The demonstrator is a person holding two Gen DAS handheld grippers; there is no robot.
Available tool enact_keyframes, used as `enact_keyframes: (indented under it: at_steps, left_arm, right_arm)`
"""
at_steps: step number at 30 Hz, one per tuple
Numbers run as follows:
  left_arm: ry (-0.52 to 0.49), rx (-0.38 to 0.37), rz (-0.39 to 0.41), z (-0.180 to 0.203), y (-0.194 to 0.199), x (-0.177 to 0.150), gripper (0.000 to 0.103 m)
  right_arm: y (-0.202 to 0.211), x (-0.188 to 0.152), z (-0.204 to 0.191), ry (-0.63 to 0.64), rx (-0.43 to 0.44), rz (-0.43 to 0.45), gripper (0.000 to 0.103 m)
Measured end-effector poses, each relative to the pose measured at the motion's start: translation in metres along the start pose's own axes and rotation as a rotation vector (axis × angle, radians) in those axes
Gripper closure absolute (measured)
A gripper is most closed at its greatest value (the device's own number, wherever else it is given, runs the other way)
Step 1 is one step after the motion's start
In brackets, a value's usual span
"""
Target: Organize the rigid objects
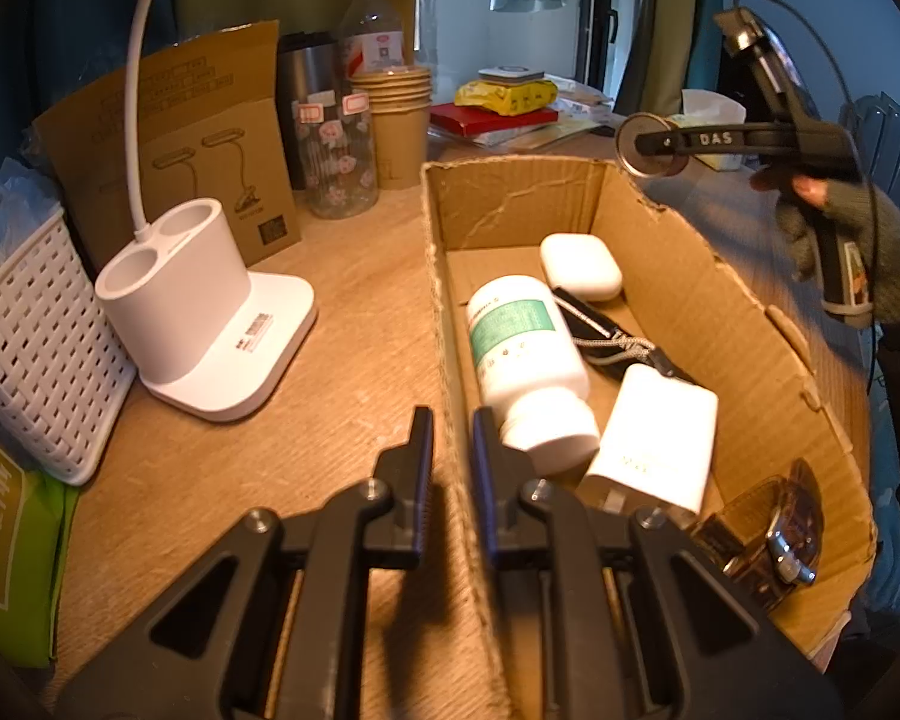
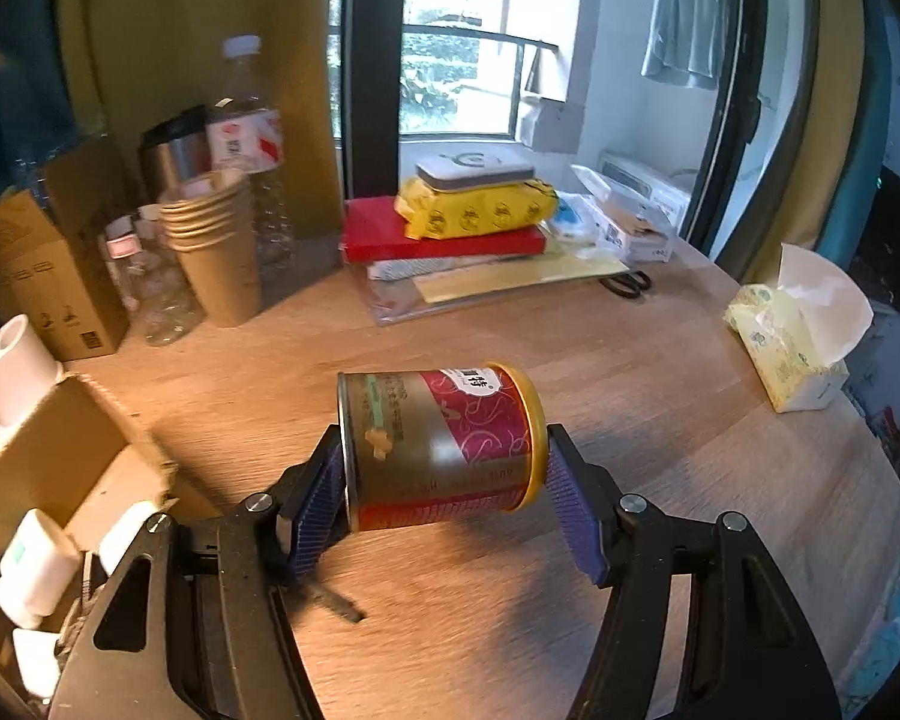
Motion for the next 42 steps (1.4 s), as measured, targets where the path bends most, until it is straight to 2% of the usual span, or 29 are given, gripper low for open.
enact_keyframes:
  at_steps: [7,16,26,34,42]
  left_arm:
    - [-0.002,0.002,0.001,0.000,0.001,0.001,0.088]
    - [-0.002,0.003,0.000,-0.001,0.001,0.001,0.088]
    - [-0.005,0.005,0.001,0.000,0.002,0.002,0.088]
    - [-0.006,0.007,0.002,-0.001,0.002,0.003,0.088]
    - [-0.006,0.007,0.002,0.000,0.002,0.003,0.088]
  right_arm:
    - [0.030,0.011,-0.025,0.010,0.042,0.052,0.038]
    - [0.043,0.010,-0.053,0.062,0.071,0.049,0.038]
    - [0.069,0.026,-0.094,0.110,0.140,0.097,0.038]
    - [0.065,0.022,-0.142,0.164,0.228,0.075,0.038]
    - [0.052,0.012,-0.170,0.206,0.276,0.036,0.038]
Point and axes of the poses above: each gripper's, at about its wrist camera, not at the fingertips, and y roughly against the way its jaws point, z to its right, x to its top, the point moved 8 cm from there along -y, roughly the way its jaws point, and after that the axes turned 10 degrees about z, right-handed, at the moved point
